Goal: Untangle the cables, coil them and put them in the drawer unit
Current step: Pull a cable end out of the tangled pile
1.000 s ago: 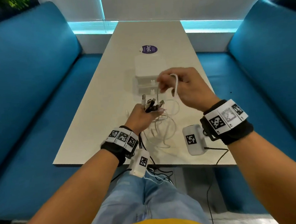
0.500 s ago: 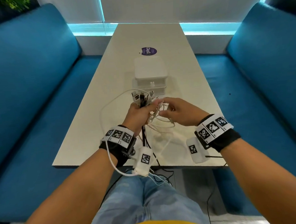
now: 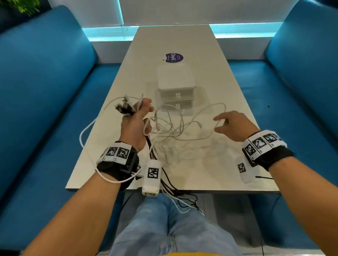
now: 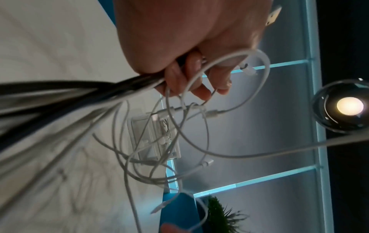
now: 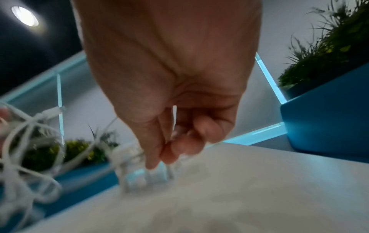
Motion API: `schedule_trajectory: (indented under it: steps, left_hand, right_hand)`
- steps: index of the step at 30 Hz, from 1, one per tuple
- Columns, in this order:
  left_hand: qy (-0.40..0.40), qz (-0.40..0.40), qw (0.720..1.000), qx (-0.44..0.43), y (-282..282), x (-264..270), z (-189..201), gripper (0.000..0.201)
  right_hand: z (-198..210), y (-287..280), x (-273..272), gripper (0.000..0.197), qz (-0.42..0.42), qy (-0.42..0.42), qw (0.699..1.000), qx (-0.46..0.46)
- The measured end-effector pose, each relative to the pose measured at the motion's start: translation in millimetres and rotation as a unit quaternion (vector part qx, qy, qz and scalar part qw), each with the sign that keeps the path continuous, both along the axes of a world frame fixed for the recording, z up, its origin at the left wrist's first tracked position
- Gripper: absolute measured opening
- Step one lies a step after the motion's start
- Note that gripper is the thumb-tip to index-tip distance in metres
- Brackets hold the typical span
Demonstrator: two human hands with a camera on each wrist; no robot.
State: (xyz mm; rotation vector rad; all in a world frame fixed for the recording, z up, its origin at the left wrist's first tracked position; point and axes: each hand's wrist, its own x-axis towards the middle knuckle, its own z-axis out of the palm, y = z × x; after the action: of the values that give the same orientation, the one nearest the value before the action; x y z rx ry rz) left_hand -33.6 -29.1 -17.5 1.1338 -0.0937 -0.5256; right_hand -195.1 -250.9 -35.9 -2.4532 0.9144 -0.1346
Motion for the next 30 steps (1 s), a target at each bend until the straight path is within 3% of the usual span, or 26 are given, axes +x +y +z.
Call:
schedule_trajectory:
  steps: [2, 7, 10, 13, 16, 20, 24, 30]
  left_hand:
    - [-0.018, -0.030, 0.999, 0.013, -3.4, -2.7, 1.0, 0.010]
    - [-0.040, -0.068, 0.996, 0.038, -13.2, -14.8, 2.8, 0.008]
    - [-0.056, -0.076, 0.995, 0.042, -15.4, -21.4, 4.2, 0.008]
    - [-0.057, -0.080, 0.995, 0.010, -12.3, -23.5, 9.5, 0.007]
    - [-0.052, -0.070, 0.996, -0.033, -5.7, -23.4, 14.3, 0.008]
    - [-0.046, -0.041, 0.997, -0.052, 0.6, -23.5, 14.6, 0.012]
    - [-0.022, -0.013, 0.997, -0.069, 1.4, -20.3, 11.2, 0.014]
    - [-0.034, -0.016, 0.997, -0.061, 3.2, -20.1, 13.9, 0.013]
  right_hand:
    - [14.1, 9.1, 9.5, 0.038, 0.035, -0.046, 0.998, -0.006]
    - [55.3, 56.8, 39.5, 0.029, 0.098, -0.239, 0.966, 0.022]
    - [62.5, 73.3, 52.9, 0.051, 0.177, -0.151, 0.971, 0.061]
    - [45.1, 72.5, 59.9, 0.035, 0.222, -0.005, 0.975, 0.017]
    - [17.9, 58.7, 59.9, 0.019, 0.161, 0.033, 0.986, -0.003]
    - [2.2, 38.8, 56.9, 0.032, 0.063, 0.017, 0.998, 0.003]
    - [-4.3, 24.2, 52.6, 0.031, -0.005, 0.105, 0.992, -0.065]
    - [0.4, 7.3, 45.5, 0.028, -0.119, 0.054, 0.989, -0.072]
